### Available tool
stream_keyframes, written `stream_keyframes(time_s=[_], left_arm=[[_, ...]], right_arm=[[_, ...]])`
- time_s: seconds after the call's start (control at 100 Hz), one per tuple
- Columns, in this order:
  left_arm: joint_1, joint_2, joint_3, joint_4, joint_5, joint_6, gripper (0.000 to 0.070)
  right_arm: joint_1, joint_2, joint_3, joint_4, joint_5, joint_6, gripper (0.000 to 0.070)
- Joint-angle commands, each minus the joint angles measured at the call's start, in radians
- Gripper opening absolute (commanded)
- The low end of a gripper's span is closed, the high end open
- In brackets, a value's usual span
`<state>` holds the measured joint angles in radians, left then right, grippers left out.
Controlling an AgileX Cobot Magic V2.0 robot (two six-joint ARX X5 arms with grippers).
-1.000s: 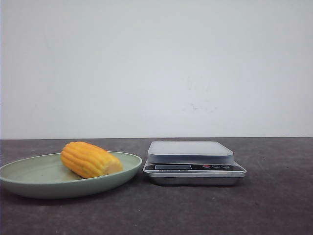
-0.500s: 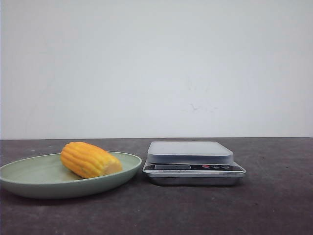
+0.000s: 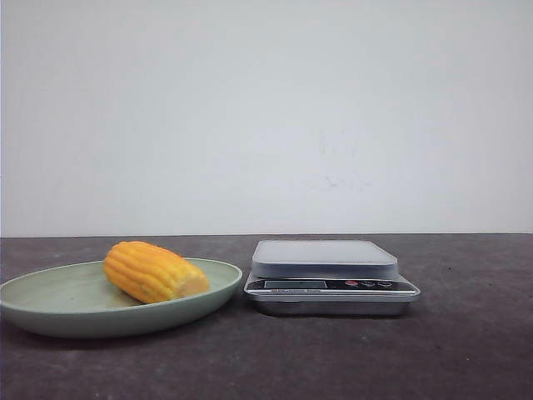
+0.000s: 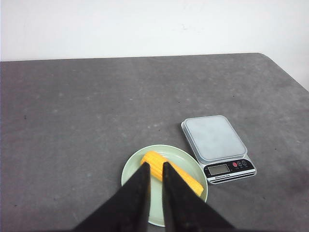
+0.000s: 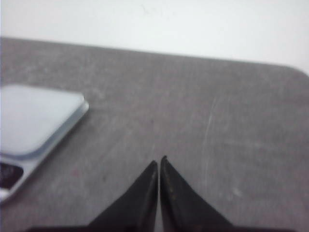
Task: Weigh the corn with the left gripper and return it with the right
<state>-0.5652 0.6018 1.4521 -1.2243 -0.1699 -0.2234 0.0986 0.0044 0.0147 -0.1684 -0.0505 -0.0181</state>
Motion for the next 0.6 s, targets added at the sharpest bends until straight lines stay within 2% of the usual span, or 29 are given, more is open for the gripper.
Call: stream_keyframes(time_s=[0.0, 0.59], left_arm=[[-0.005, 0.005, 0.015, 0.013, -0.003, 0.013, 0.0002], [-0.005, 0.005, 0.015, 0.013, -0.003, 0.013, 0.0003]], right_arm=[[0.002, -0.001, -0.002, 0.0, 0.0, 0.005, 0.0001], [0.002, -0.001, -0.002, 0.014, -0.002, 0.005, 0.0001]])
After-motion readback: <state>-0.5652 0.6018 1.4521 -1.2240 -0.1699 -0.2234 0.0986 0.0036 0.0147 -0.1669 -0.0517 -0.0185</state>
